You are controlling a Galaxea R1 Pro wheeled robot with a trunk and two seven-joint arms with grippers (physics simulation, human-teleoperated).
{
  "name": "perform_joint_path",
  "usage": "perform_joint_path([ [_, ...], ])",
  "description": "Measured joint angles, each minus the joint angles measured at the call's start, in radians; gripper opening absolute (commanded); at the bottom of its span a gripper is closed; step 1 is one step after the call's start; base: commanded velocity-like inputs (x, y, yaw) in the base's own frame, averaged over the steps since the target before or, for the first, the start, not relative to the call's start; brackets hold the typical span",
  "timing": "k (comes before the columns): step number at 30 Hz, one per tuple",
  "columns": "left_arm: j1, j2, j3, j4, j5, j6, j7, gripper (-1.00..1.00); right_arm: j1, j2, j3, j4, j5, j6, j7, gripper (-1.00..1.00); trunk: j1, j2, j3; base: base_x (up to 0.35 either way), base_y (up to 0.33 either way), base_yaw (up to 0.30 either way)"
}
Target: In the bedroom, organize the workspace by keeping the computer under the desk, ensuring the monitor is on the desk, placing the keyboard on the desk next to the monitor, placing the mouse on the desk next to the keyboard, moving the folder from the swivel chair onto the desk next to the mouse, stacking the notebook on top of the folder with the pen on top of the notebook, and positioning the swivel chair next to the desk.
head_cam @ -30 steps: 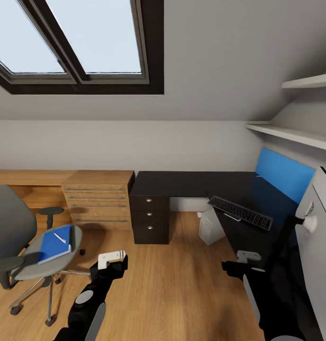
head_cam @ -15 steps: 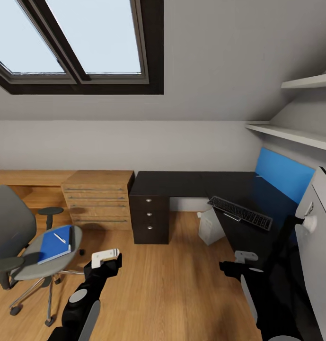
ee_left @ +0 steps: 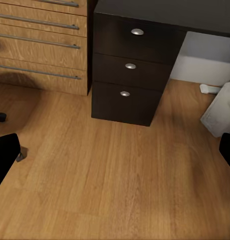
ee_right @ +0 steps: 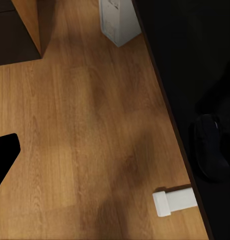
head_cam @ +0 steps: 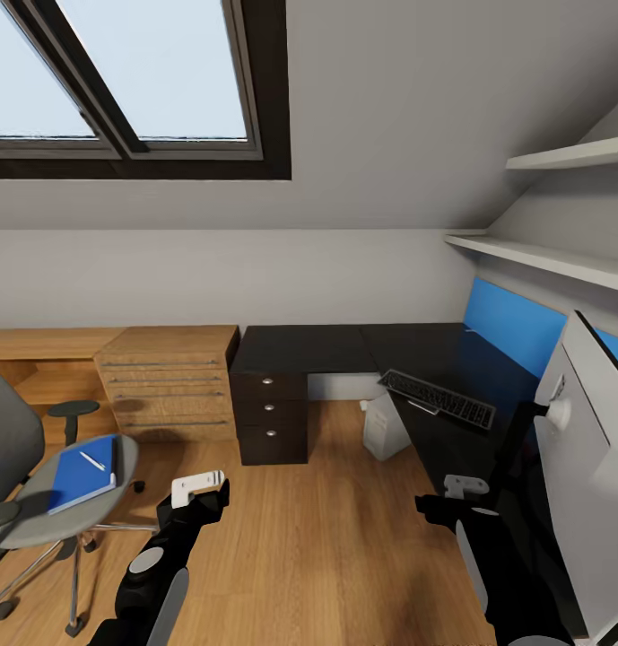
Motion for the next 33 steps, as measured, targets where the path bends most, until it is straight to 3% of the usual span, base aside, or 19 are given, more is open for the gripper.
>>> perform_joint_path([
  [8, 0.0, 0.0, 0.0, 0.0, 0.0, 0.0, 0.0, 1.0, 0.0, -0.001, -0.003, -0.003, 0.002, -0.005, -0.002, 1.0, 0.0, 0.0, 0.0, 0.0, 0.0, -0.021],
  [17, 0.0, 0.0, 0.0, 0.0, 0.0, 0.0, 0.0, 1.0, 0.0, -0.002, -0.005, 0.002, 0.002, -0.04, -0.005, 1.0, 0.0, 0.0, 0.004, 0.0, 0.0, -0.215],
  [22, 0.0, 0.0, 0.0, 0.0, 0.0, 0.0, 0.0, 1.0, 0.0, -0.003, -0.004, 0.052, 0.003, -0.099, -0.006, 1.0, 0.0, 0.0, 0.006, 0.0, 0.0, -0.208],
  [33, 0.0, 0.0, 0.0, 0.0, 0.001, 0.0, 0.0, 1.0, 0.0, -0.008, 0.0, 0.094, 0.003, -0.187, -0.003, 1.0, 0.0, 0.0, 0.007, 0.0, 0.0, -0.035],
])
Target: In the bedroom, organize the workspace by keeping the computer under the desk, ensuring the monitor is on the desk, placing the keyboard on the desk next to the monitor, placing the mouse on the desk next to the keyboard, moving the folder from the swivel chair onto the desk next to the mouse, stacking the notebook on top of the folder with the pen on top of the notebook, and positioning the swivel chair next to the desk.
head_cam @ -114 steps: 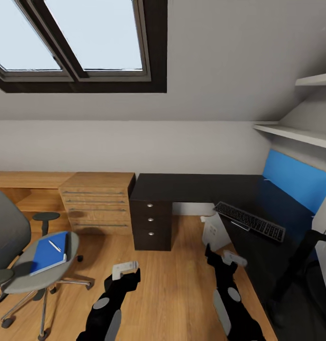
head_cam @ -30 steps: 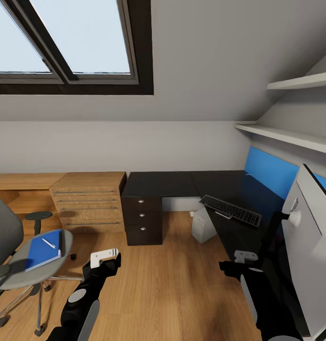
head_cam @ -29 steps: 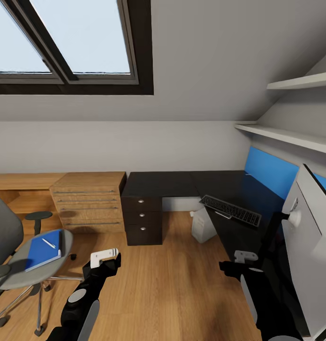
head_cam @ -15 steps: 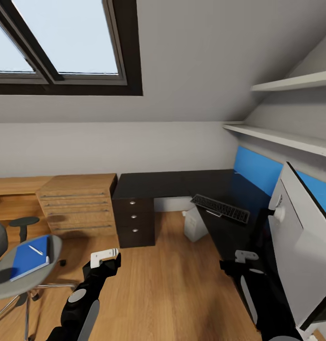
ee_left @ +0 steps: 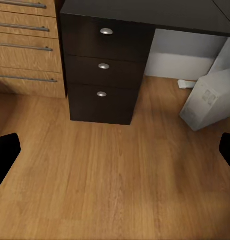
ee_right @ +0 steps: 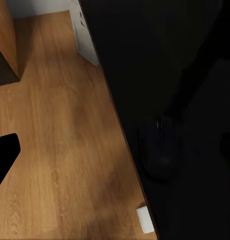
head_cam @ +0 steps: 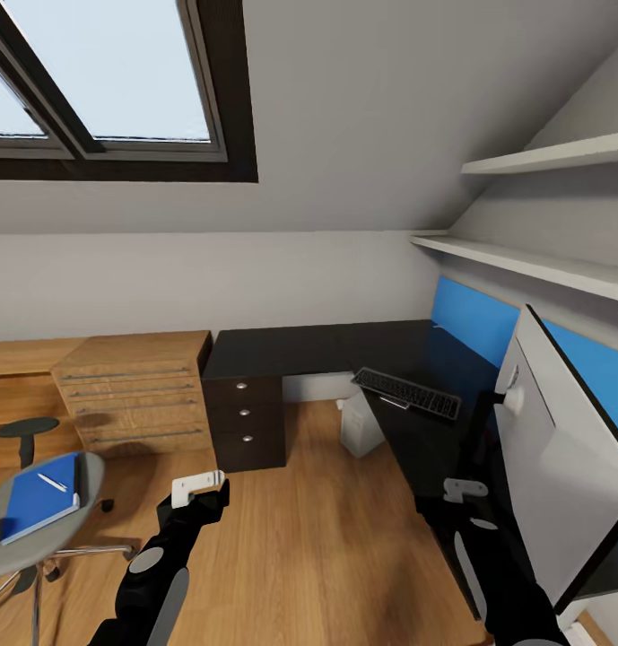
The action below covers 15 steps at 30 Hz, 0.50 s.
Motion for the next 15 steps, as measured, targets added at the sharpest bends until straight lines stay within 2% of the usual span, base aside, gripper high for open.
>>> perform_joint_path([
  [1, 0.0, 0.0, 0.0, 0.0, 0.0, 0.0, 0.0, 1.0, 0.0, -0.001, 0.001, 0.019, 0.001, -0.035, 0.0, 1.0, 0.0, 0.0, 0.0, 0.0, 0.0, 0.0],
  [2, 0.0, -0.001, -0.001, 0.0, 0.0, 0.0, 0.0, 1.0, -0.001, -0.01, -0.002, 0.127, 0.003, -0.224, -0.001, 1.0, 0.0, 0.0, 0.0, 0.0, 0.0, 0.0],
  [7, 0.0, -0.001, -0.001, 0.0, 0.001, 0.0, 0.0, 1.0, -0.005, -0.041, -0.003, 0.231, -0.001, -0.36, -0.006, 1.0, 0.0, 0.0, 0.0, 0.0, 0.0, 0.0],
  [10, 0.0, -0.001, -0.002, 0.0, 0.002, 0.0, 0.0, 1.0, -0.009, -0.054, -0.003, 0.279, -0.001, -0.383, -0.012, 1.0, 0.0, 0.0, 0.0, 0.0, 0.0, 0.0],
  [11, 0.0, -0.001, -0.002, -0.003, 0.002, 0.0, -0.001, 1.0, -0.041, -0.075, -0.002, 0.382, -0.003, -0.455, -0.019, 1.0, 0.0, 0.0, 0.0, 0.0, 0.0, 0.0],
  [14, 0.0, -0.003, -0.004, -0.013, 0.002, 0.001, -0.001, 1.0, -0.084, -0.089, -0.002, 0.474, -0.003, -0.504, -0.041, 1.0, 0.0, 0.0, 0.0, 0.0, 0.0, 0.0],
  [15, 0.0, -0.005, -0.005, -0.025, 0.003, 0.001, -0.001, 1.0, -0.108, -0.102, -0.002, 0.522, -0.004, -0.521, -0.054, 1.0, 0.004, -0.007, -0.003, 0.0, 0.0, 0.0],
])
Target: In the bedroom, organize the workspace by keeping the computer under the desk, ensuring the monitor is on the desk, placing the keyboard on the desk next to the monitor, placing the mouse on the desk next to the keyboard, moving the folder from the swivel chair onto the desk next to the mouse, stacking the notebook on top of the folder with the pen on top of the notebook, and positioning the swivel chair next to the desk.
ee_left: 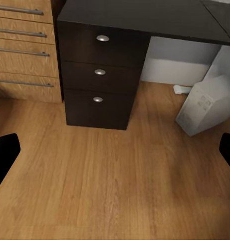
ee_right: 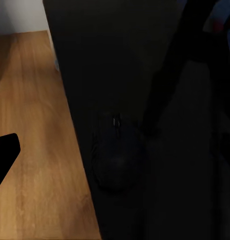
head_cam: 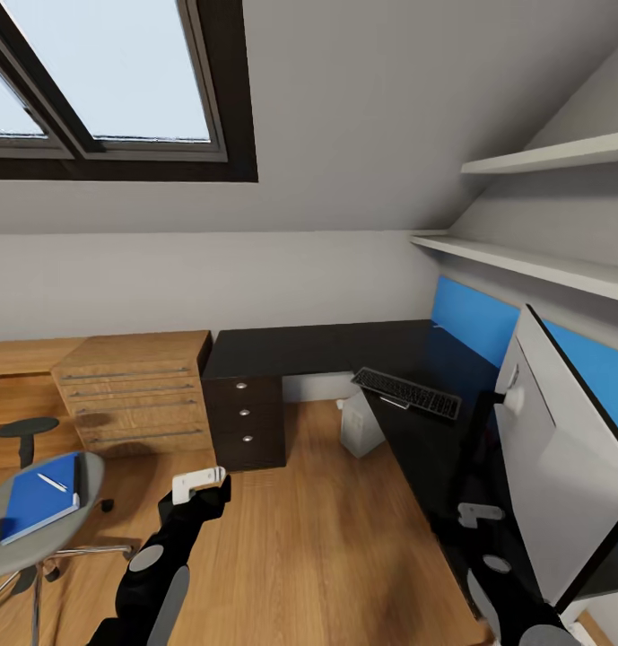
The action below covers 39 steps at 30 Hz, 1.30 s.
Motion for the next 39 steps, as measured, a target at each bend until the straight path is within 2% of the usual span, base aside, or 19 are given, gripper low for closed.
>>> perform_joint_path([
  [3, 0.0, -0.003, -0.001, -0.009, 0.001, 0.0, 0.0, 1.0, -0.023, -0.013, 0.001, 0.042, 0.0, -0.013, -0.013, 1.0, 0.011, -0.021, -0.009, 0.0, 0.0, 0.0],
  [9, 0.0, -0.005, -0.001, -0.015, 0.0, 0.001, 0.001, 1.0, -0.04, -0.02, 0.002, 0.061, -0.003, -0.016, -0.02, 1.0, 0.035, -0.063, -0.028, 0.0, 0.0, 0.0],
  [10, 0.0, -0.005, -0.001, -0.016, 0.0, 0.001, 0.001, 1.0, -0.043, -0.02, 0.002, 0.063, -0.009, -0.016, -0.021, 1.0, 0.038, -0.07, -0.032, 0.0, 0.0, 0.0],
  [11, 0.0, -0.006, -0.001, -0.018, 0.001, 0.001, 0.001, 1.0, -0.045, -0.021, 0.001, 0.066, -0.039, -0.012, -0.022, 1.0, 0.042, -0.077, -0.035, 0.0, 0.0, 0.0],
  [17, 0.0, -0.007, -0.001, -0.018, 0.001, 0.001, 0.001, 1.0, -0.047, -0.021, 0.001, 0.068, -0.067, 0.0, -0.021, 1.0, 0.065, -0.119, -0.054, 0.0, 0.0, 0.0],
  [39, 0.0, -0.007, -0.011, -0.018, 0.0, 0.001, 0.001, 1.0, -0.047, -0.021, 0.001, 0.07, -0.071, 0.008, -0.018, 1.0, 0.15, -0.274, -0.123, 0.0, 0.0, 0.0],
])
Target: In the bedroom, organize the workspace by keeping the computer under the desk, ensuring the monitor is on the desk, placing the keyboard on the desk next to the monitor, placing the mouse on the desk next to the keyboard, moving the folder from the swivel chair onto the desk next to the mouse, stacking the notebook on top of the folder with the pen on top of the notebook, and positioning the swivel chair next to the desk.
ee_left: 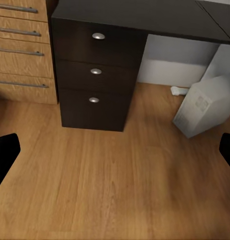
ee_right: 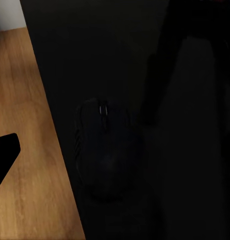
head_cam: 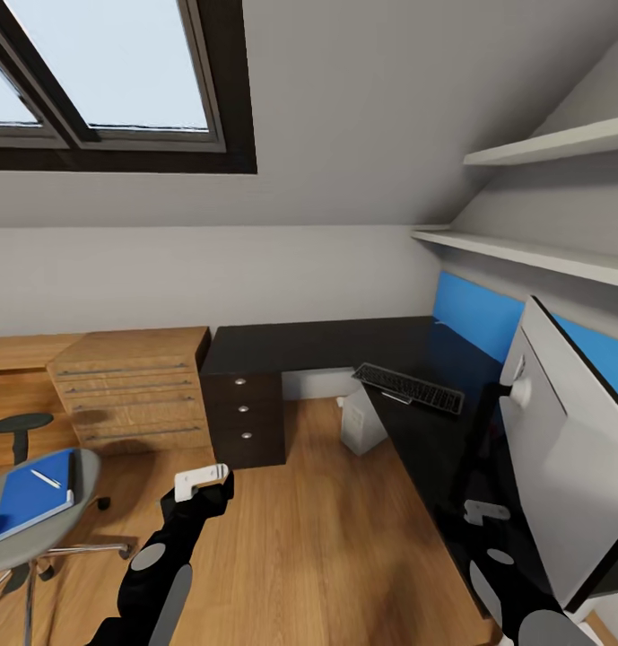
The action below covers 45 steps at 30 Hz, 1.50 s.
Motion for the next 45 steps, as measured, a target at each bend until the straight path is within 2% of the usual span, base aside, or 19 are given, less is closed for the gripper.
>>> perform_joint_path([
  [8, 0.0, 0.001, -0.025, 0.001, 0.0, 0.0, 0.001, 1.0, 0.0, 0.0, 0.0, 0.009, 0.0, 0.0, 0.0, 1.0, 0.031, -0.056, -0.025, 0.0, 0.0, 0.0],
  [36, 0.0, 0.002, -0.026, 0.001, 0.0, 0.0, 0.002, 1.0, -0.001, 0.0, 0.0, 0.011, 0.0, -0.004, 0.0, 1.0, 0.138, -0.252, -0.113, 0.0, 0.0, 0.0],
  [45, 0.0, 0.002, -0.026, 0.001, 0.0, 0.0, 0.002, 1.0, 0.0, 0.0, 0.001, 0.009, -0.002, -0.026, 0.008, 1.0, 0.173, -0.315, -0.141, 0.0, 0.0, 0.0],
])
